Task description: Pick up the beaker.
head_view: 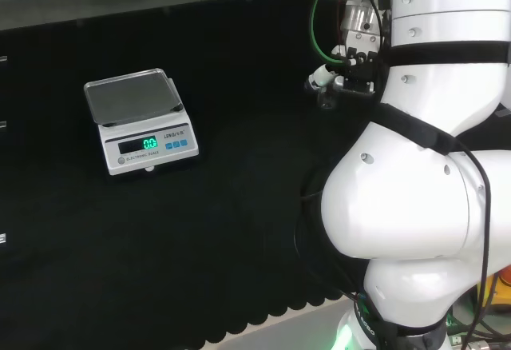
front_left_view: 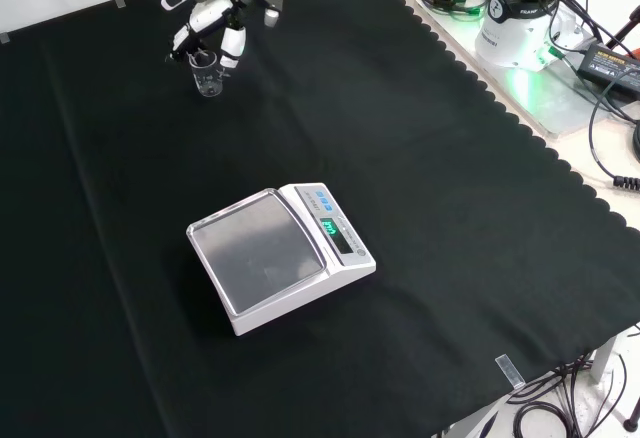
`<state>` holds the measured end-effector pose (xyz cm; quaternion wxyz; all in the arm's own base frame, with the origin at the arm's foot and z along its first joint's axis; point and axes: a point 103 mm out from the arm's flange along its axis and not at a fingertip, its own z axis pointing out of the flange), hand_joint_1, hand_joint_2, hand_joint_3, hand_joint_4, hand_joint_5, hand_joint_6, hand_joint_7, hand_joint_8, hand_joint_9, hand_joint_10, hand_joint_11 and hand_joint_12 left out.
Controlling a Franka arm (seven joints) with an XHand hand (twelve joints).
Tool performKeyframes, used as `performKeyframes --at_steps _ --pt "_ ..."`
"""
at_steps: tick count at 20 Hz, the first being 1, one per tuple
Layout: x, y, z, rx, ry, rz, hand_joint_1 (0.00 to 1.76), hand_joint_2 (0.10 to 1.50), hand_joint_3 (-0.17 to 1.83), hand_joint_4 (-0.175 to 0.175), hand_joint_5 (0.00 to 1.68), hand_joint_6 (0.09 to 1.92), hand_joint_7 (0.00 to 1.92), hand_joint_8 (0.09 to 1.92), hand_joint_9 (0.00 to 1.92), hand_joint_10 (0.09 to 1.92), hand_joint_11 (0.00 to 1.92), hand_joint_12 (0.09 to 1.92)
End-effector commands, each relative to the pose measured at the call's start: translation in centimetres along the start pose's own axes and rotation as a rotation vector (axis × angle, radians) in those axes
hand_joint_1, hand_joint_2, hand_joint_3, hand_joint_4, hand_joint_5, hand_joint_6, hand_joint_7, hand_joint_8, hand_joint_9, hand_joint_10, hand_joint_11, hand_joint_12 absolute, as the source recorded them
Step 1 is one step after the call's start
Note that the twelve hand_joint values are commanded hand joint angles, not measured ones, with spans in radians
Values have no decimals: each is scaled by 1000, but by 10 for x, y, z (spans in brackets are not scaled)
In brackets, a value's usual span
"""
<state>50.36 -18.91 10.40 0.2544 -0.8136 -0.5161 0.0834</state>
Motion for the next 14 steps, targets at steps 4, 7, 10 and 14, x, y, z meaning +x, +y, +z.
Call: performKeyframes --at_steps 4,7,10,14 --pt "2 3 4 -37 -48 36 798 841 417 -125 347 87 397 883 801 666 880 1058" --pt "4 3 5 -59 -51 42 861 859 451 -133 406 87 480 890 946 586 1084 911" --pt "7 4 7 -82 -58 47 906 884 463 -138 488 224 566 880 1075 480 1218 800" --pt "12 5 8 -113 -69 55 944 899 478 -150 472 675 728 870 1247 363 1351 702"
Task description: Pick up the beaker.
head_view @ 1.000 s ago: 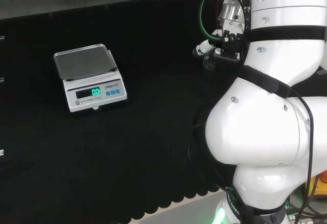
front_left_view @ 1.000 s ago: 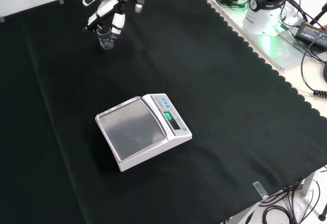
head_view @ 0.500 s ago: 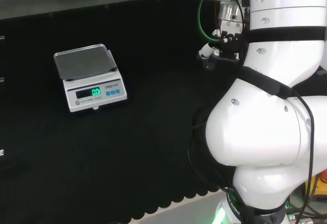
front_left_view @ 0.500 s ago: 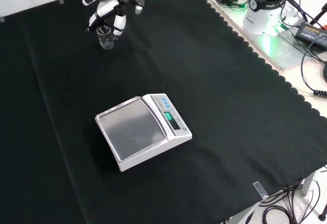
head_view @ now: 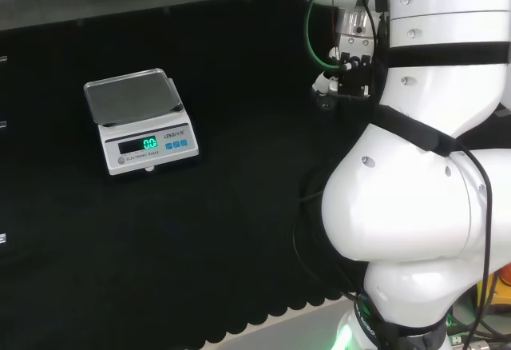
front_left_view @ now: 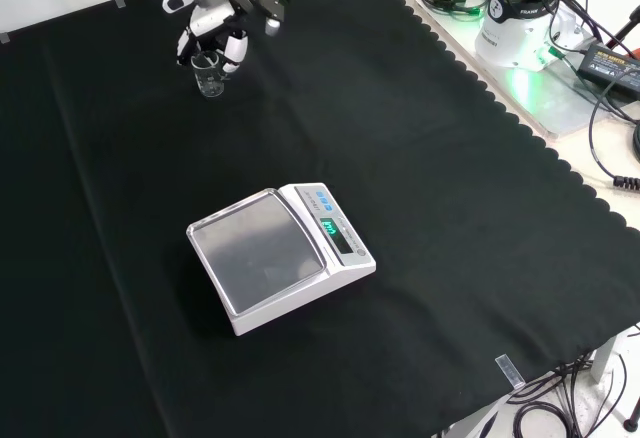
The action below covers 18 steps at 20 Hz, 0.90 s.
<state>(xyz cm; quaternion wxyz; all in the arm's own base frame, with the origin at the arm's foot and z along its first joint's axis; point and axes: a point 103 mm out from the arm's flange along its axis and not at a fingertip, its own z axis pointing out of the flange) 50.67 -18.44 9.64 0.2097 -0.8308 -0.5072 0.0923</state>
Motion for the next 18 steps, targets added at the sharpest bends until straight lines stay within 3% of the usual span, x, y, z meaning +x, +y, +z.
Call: performKeyframes --at_steps 1,10,18 --pt "9 0 0 -50 -18 14 952 900 482 -153 488 736 765 873 1278 342 1380 682" --pt "10 -18 -27 -76 5 3 995 914 495 -175 644 847 945 896 1408 326 1522 623" --pt "26 -62 -67 -67 43 -85 996 914 498 -175 655 850 959 896 1432 329 1544 607"
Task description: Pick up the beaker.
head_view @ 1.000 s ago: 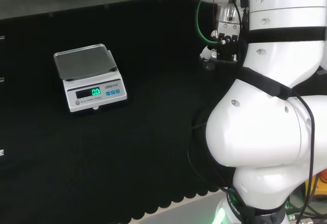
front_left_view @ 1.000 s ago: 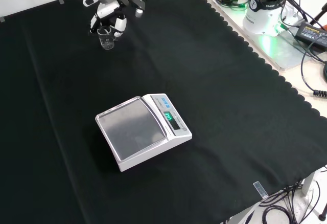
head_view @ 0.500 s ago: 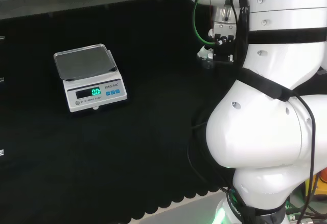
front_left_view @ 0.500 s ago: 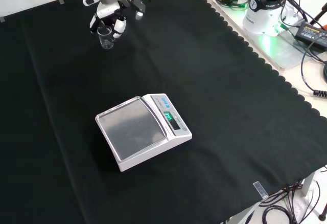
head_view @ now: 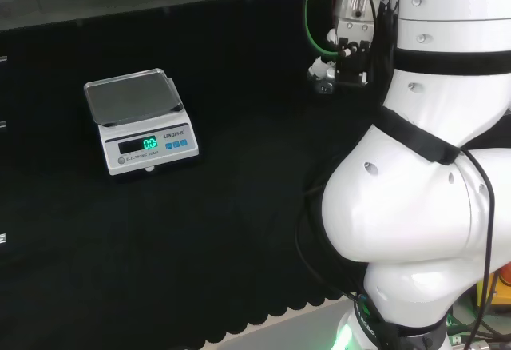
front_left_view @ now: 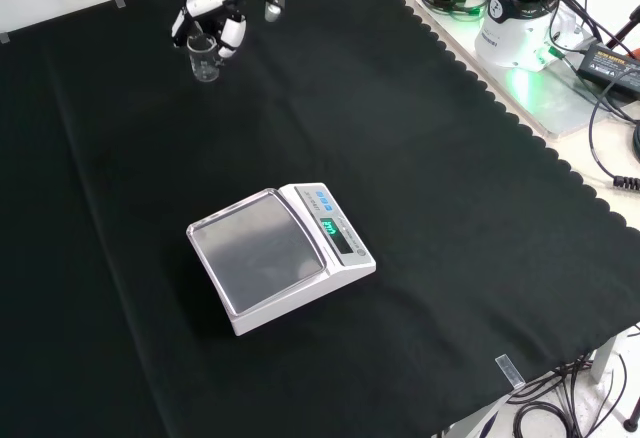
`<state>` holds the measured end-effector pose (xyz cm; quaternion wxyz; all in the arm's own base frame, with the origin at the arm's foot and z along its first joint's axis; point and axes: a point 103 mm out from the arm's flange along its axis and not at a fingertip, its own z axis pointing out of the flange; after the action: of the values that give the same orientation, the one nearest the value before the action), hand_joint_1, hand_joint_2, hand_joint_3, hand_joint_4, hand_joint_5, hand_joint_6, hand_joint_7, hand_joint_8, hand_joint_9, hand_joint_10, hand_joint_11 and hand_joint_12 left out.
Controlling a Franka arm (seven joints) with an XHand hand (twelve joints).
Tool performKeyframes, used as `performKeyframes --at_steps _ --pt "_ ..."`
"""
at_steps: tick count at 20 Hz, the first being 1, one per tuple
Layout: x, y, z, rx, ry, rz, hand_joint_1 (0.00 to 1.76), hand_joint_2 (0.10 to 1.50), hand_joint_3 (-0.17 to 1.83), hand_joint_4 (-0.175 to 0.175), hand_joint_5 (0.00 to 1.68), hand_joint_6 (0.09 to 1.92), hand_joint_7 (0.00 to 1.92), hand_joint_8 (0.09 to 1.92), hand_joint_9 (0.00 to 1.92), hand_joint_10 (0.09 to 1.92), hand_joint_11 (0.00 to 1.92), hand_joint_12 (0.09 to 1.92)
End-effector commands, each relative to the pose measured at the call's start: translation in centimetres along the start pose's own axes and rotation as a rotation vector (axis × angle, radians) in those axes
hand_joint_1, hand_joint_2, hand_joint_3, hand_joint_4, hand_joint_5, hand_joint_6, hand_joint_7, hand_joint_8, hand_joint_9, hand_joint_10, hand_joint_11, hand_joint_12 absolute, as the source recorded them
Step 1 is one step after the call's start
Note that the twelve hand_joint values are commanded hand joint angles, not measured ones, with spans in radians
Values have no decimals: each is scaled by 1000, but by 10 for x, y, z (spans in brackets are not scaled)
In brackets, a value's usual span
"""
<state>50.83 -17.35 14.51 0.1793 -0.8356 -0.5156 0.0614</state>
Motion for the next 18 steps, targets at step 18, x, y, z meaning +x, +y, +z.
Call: performKeyframes --at_steps 18 --pt "26 -114 -96 27 65 -168 987 916 504 -175 674 854 974 900 1459 335 1563 592"
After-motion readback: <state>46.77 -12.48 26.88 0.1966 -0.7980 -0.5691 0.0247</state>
